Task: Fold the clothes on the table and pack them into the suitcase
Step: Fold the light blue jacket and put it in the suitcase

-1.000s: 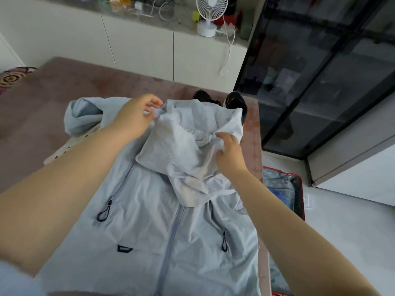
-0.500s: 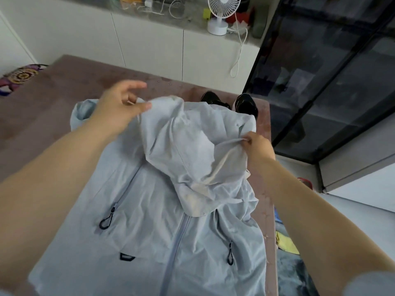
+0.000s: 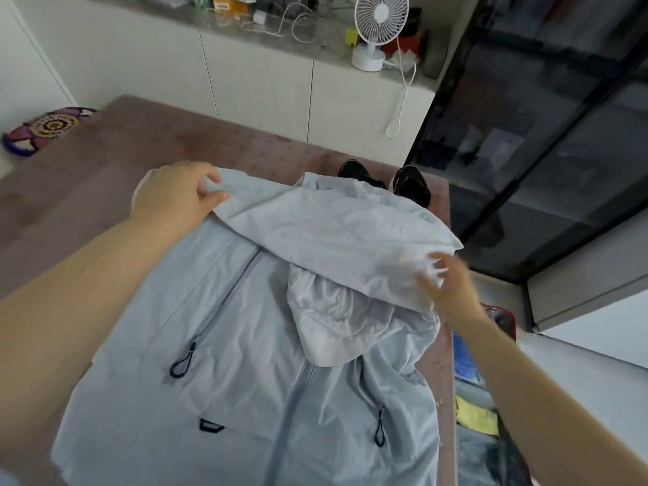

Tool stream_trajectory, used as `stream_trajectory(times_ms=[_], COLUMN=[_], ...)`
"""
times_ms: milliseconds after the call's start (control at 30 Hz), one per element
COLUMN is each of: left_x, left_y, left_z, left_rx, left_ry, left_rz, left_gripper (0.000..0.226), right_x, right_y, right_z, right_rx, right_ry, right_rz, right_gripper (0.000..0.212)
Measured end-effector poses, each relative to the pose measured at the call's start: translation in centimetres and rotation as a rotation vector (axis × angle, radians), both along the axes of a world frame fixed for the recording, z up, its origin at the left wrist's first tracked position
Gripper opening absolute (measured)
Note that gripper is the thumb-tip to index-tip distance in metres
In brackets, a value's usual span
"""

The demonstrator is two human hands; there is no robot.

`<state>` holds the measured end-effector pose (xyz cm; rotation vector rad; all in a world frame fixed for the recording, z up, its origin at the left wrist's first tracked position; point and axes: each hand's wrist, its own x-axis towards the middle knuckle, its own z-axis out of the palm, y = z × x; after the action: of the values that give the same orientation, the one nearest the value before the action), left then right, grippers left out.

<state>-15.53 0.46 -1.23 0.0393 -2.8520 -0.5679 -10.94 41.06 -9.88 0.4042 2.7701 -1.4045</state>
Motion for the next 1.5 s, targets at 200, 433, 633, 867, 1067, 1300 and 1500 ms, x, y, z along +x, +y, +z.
stream_trajectory(times_ms=[200, 433, 633, 867, 1067, 1300, 1500], left_x=[-1.0, 1.4, 1.2, -0.2, -2.0, -3.9, -2.3], left_y=[-0.1, -2.0, -5.7, -7.6, -8.7, -10.4, -5.8], left_z=[-2.7, -3.0, -3.3, -5.1, -5.7, 1.0, 9.8], left_rx=[0.219, 0.152, 0.467, 0.755, 0.776, 0.454, -0.051], left_ry=[-0.237, -0.077, -0.127, -0.257, -0.236, 0.169, 0.442], left_rz=[0.102, 0.006, 0.438, 0.532, 0.541, 0.389, -0.301], left_gripper=[0.047, 0.032, 0.080, 0.066, 0.044, 0.022, 0.025], right_x=[4.6, 7.4, 7.4, 4.2, 3.1, 2.4, 3.1], right_y=[-0.8, 3.8, -3.5, -17.8, -20.6, -19.7, -20.7], right_z=[-2.9, -2.0, -0.3, 2.3, 0.9, 2.2, 5.2], right_rx=[0.456, 0.610, 0.513, 0.432, 0.633, 0.448, -0.041], right_ry=[-0.022, -0.152, 0.017, 0.227, -0.062, 0.024, 0.057], right_rz=[0.372, 0.260, 0.530, 0.781, 0.866, 0.780, 0.509], right_gripper=[0.044, 0.058, 0.071, 0.069, 0.068, 0.062, 0.057])
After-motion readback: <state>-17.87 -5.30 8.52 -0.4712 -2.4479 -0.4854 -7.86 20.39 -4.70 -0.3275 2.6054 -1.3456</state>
